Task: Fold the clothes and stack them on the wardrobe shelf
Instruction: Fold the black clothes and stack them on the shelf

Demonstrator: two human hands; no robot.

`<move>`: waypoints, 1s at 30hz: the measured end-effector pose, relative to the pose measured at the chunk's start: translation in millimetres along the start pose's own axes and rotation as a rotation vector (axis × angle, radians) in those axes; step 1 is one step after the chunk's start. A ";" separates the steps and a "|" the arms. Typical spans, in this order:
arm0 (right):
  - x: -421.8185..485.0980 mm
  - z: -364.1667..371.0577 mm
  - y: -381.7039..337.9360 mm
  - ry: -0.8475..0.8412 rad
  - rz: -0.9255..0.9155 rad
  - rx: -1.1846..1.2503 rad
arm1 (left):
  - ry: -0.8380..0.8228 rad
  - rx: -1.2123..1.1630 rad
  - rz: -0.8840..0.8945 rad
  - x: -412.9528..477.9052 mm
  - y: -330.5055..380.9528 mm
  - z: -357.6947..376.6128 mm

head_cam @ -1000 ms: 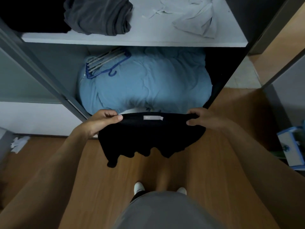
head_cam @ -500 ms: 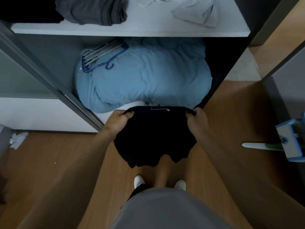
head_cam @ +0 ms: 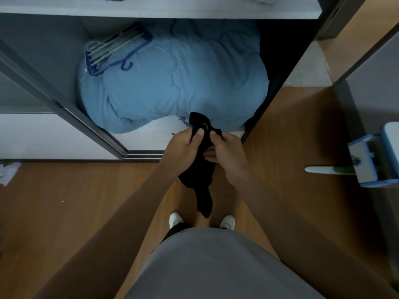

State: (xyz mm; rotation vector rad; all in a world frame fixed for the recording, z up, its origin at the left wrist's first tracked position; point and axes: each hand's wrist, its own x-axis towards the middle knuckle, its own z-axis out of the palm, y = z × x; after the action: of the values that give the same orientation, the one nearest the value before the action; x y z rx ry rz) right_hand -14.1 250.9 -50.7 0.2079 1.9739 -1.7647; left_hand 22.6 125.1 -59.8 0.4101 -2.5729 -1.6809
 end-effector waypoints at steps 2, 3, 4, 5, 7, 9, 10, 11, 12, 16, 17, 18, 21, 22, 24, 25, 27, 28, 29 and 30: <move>-2.5 -4.5 -2.2 0.004 0.003 -0.041 | -0.123 0.039 -0.011 1.0 1.1 -4.1; -3.3 -5.5 -3.8 0.009 -0.001 -0.067 | -0.223 0.043 -0.011 0.6 3.4 -6.7; -3.9 -5.7 -5.6 0.020 -0.010 -0.101 | -0.327 0.057 0.002 -0.2 4.2 -8.7; -3.7 -5.4 -7.0 0.028 -0.027 -0.144 | -0.411 0.099 0.027 0.9 3.4 -9.4; -4.5 -4.8 -11.5 0.019 -0.070 -0.248 | -0.461 0.282 0.035 4.2 1.9 -11.1; -7.0 -5.9 -16.7 -0.008 -0.131 -0.376 | -0.389 0.359 0.113 6.9 1.1 -10.6; -9.2 -7.2 -18.7 -0.015 -0.170 -0.453 | -0.364 0.344 0.181 7.3 0.9 -10.2; -11.6 -8.7 -19.8 -0.012 -0.213 -0.542 | -0.340 0.336 0.220 8.7 0.9 -9.8; -14.1 -10.4 -19.6 -0.004 -0.256 -0.635 | -0.334 0.339 0.235 10.8 1.5 -11.0; -22.0 -20.2 -12.2 0.031 -0.390 -0.788 | -0.337 0.340 0.228 13.4 2.9 -13.6; -22.4 -24.4 -10.0 0.054 -0.442 -0.784 | -0.340 0.319 0.203 14.4 1.7 -14.7; -23.5 -29.0 -9.6 0.054 -0.494 -0.750 | -0.347 0.297 0.179 14.6 1.3 -15.5; -17.8 -39.8 -9.6 -0.148 -0.608 -0.616 | -0.408 0.228 0.191 12.4 2.8 -17.5; -14.8 -40.6 -9.8 -0.210 -0.605 -0.619 | -0.417 0.214 0.213 11.8 4.6 -18.1; -9.6 -38.5 -10.7 -0.250 -0.597 -0.678 | -0.413 0.188 0.219 12.1 6.8 -17.8; -6.3 -37.8 -9.1 -0.238 -0.615 -0.713 | -0.405 0.172 0.213 12.1 7.1 -17.8; -2.2 -37.5 -7.1 -0.195 -0.664 -0.773 | -0.388 0.149 0.212 10.8 7.6 -19.1; -0.5 -38.1 -5.6 -0.169 -0.670 -0.806 | -0.380 0.145 0.211 9.4 7.6 -20.4; 0.9 -39.0 -4.2 -0.144 -0.652 -0.847 | -0.369 0.142 0.212 7.9 7.4 -21.7; 1.4 -39.2 -3.1 -0.119 -0.617 -0.896 | -0.353 0.136 0.209 6.5 6.8 -22.1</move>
State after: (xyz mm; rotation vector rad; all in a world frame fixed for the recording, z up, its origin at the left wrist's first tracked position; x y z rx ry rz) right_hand -26.4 288.0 -46.5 -0.8495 2.6757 -0.9473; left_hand 18.9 106.4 -45.3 -0.1659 -2.8586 -1.6353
